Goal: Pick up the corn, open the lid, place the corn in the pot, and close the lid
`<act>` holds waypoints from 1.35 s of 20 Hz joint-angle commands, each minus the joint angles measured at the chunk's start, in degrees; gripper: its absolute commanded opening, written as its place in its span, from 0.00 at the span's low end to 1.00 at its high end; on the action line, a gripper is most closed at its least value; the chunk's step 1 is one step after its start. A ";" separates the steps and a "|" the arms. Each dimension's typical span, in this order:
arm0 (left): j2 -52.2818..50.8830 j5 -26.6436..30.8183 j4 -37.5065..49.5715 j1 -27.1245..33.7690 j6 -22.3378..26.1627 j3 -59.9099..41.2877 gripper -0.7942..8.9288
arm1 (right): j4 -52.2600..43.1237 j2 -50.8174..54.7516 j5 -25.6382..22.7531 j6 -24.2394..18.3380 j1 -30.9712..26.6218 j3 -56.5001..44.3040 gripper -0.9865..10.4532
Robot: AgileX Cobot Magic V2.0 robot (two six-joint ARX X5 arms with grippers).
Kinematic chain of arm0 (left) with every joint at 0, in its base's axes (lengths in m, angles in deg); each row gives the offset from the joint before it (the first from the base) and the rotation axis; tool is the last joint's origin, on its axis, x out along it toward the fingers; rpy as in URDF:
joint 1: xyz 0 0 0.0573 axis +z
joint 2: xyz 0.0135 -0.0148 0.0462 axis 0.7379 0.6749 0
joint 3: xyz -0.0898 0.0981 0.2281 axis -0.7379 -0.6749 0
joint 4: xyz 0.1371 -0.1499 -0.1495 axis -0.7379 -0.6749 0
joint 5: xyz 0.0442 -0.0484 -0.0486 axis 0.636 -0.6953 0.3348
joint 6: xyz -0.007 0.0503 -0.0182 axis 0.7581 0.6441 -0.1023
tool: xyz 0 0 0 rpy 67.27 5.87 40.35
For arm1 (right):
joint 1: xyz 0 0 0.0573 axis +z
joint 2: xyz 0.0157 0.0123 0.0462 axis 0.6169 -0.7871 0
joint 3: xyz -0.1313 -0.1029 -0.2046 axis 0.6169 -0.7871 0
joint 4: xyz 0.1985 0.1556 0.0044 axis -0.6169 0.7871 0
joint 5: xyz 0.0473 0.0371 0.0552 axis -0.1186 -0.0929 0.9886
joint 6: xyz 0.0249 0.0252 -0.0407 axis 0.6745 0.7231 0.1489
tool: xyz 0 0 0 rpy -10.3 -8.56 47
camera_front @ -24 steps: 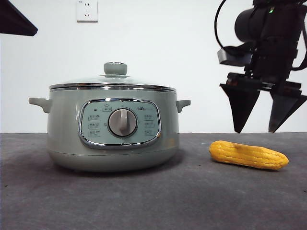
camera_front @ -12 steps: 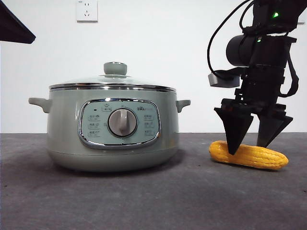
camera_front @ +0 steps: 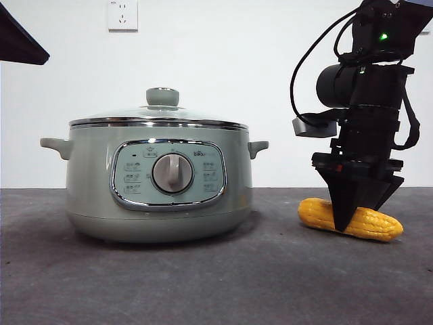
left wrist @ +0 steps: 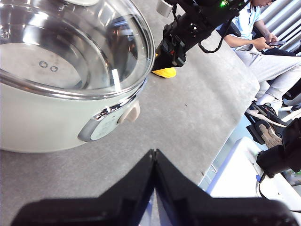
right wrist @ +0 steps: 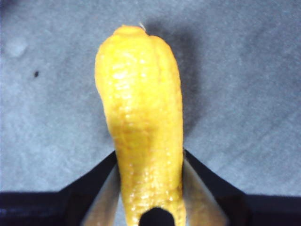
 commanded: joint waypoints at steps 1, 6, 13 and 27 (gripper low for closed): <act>-0.02 0.83 0.35 -0.20 0.33 -0.20 0.08 | 0.83 -0.52 0.11 1.68 0.02 0.44 0.07; 1.31 4.46 -0.46 -0.24 -1.40 2.27 0.08 | 6.47 5.42 0.15 6.01 -0.02 3.50 0.07; 12.94 19.67 -9.09 -6.51 0.61 20.00 0.08 | 15.13 23.23 0.31 13.25 0.04 3.50 0.08; 50.25 40.30 -29.14 -17.94 5.57 65.18 0.73 | 33.31 51.43 0.31 17.62 0.09 3.50 0.08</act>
